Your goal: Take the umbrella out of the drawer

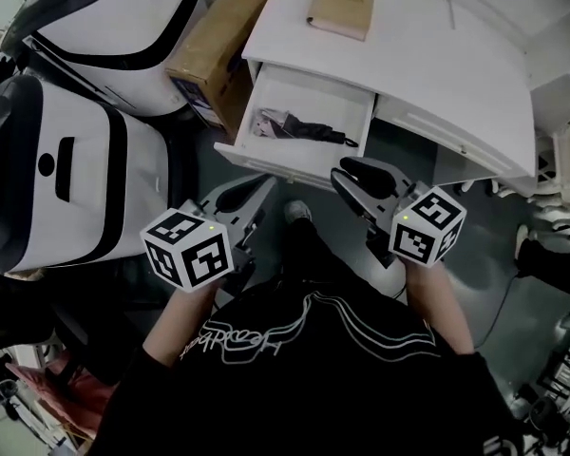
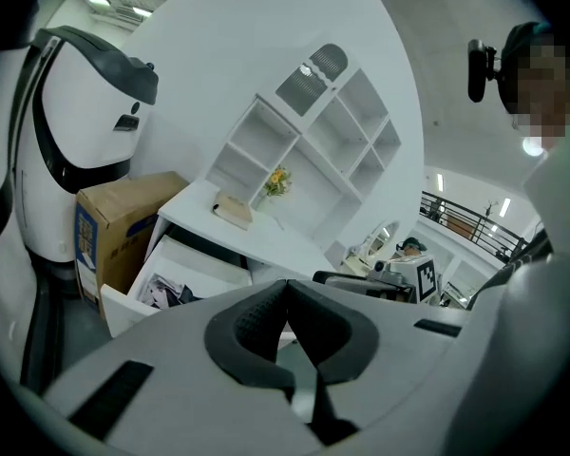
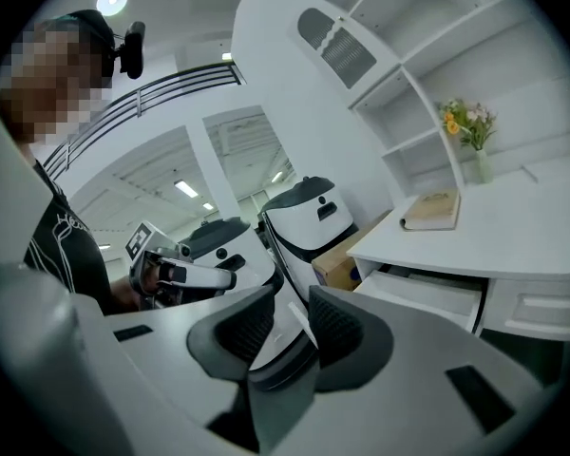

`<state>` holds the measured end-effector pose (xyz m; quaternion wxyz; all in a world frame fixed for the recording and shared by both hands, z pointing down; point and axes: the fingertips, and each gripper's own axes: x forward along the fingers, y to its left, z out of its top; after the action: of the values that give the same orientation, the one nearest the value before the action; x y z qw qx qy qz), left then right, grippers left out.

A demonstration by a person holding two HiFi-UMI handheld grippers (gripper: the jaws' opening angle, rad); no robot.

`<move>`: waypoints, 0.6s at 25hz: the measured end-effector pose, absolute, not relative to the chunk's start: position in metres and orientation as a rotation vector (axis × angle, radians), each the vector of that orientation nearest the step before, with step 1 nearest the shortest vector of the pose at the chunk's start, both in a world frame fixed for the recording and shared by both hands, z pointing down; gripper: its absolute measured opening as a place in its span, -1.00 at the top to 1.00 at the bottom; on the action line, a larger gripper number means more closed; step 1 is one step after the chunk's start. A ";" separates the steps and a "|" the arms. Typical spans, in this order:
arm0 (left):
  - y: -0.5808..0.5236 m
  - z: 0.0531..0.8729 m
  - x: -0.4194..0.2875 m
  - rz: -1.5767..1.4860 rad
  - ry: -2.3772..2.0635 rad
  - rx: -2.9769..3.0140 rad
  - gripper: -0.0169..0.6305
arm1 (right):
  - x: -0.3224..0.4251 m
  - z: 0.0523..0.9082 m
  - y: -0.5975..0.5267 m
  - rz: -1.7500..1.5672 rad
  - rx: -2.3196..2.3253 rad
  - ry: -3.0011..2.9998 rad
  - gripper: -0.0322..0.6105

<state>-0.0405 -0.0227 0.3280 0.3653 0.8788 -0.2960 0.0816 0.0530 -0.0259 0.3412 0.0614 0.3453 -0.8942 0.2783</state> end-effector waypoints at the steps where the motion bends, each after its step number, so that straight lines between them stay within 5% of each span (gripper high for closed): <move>1: -0.034 0.332 -0.041 0.218 -0.770 2.246 0.89 | 0.053 0.347 -0.040 0.841 1.027 -2.689 0.51; 8: -0.109 0.354 -0.044 0.235 -0.827 2.159 0.89 | 0.053 0.396 -0.121 0.707 0.820 -2.559 0.21; 15: -0.167 0.386 -0.062 0.233 -0.899 2.081 0.89 | 0.040 0.467 -0.168 0.444 0.512 -2.370 0.16</move>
<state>-0.0619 -0.1670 0.3856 0.4181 0.8295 -0.3583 0.0931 0.0401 -0.1680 0.4670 0.3318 0.1960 -0.9070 0.1698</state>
